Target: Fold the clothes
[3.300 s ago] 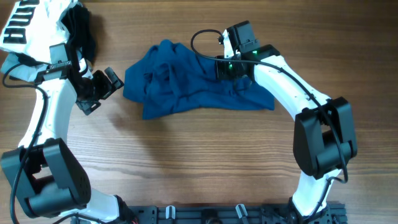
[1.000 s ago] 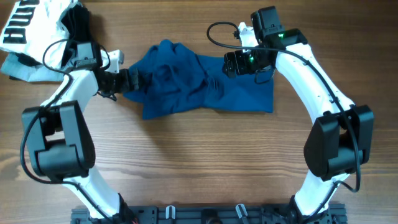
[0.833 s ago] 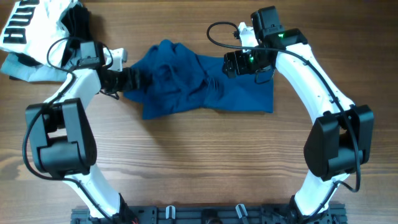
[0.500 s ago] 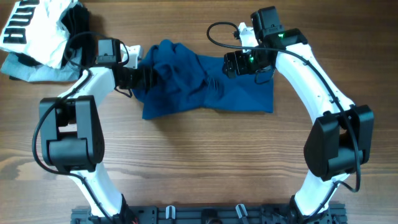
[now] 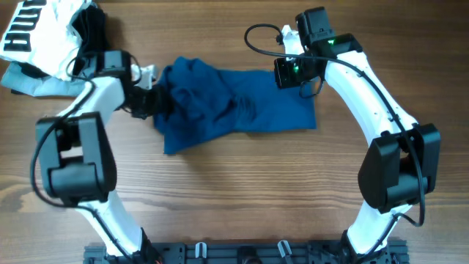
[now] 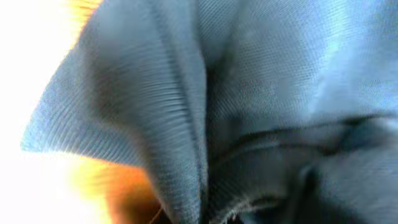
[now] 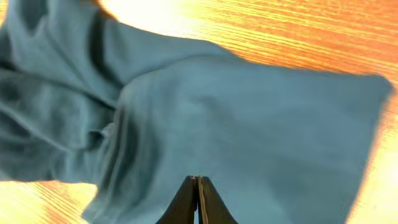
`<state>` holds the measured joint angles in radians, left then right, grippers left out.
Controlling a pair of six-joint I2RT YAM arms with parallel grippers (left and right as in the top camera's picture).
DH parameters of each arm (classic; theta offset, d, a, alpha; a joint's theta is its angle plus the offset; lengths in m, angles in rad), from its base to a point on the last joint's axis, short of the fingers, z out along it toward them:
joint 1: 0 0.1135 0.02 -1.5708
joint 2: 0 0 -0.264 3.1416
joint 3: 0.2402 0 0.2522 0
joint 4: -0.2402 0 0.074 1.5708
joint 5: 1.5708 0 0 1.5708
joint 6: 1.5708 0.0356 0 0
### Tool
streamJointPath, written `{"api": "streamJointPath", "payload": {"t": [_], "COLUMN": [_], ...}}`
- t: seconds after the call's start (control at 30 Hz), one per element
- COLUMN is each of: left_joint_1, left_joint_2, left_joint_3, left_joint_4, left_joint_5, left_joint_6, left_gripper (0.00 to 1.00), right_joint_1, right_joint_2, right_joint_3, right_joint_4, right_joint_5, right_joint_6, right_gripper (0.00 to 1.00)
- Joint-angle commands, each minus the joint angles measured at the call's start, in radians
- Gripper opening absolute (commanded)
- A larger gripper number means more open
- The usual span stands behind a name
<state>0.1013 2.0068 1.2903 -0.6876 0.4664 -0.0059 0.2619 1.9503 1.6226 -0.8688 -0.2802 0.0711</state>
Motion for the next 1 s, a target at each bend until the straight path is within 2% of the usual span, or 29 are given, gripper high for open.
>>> {"api": "streamJointPath", "payload": {"t": [0.0, 0.3, 0.43, 0.57, 0.63, 0.8, 0.87, 0.97], "left_joint_1": [0.028, 0.002, -0.005, -0.135, -0.225, -0.471, -0.528, -0.572], "left_joint_2": [-0.154, -0.333, -0.404, -0.398, -0.377, -0.255, -0.198, -0.132], "left_joint_3": [0.071, 0.074, 0.140, 0.157, 0.157, 0.157, 0.157, 0.157], "left_joint_4": [-0.108, -0.179, -0.249, -0.232, -0.187, 0.042, 0.105, 0.177], "left_joint_5": [-0.061, -0.103, -0.127, -0.123, -0.123, -0.125, -0.141, -0.142], "left_joint_6": [0.002, 0.002, 0.001, -0.020, -0.093, -0.341, -0.414, -0.474], "left_gripper": [0.04, 0.04, 0.04, 0.04, 0.04, 0.04, 0.04, 0.04], "right_joint_1": [0.004, 0.004, 0.004, 0.004, 0.004, 0.000, -0.031, -0.153], "right_joint_2": [0.031, 0.216, 0.278, 0.278, 0.278, 0.267, 0.208, -0.009], "right_joint_3": [-0.049, -0.079, -0.079, -0.079, -0.079, -0.072, -0.031, 0.069], "right_joint_4": [0.026, 0.069, 0.069, 0.077, 0.076, 0.096, 0.098, 0.092], "right_joint_5": [-0.012, 0.003, -0.008, -0.014, -0.014, -0.103, -0.157, -0.231], "right_joint_6": [0.042, 0.093, 0.094, 0.114, 0.115, 0.111, 0.111, 0.116], "right_gripper": [0.04, 0.04, 0.04, 0.04, 0.04, 0.04, 0.04, 0.04]}}
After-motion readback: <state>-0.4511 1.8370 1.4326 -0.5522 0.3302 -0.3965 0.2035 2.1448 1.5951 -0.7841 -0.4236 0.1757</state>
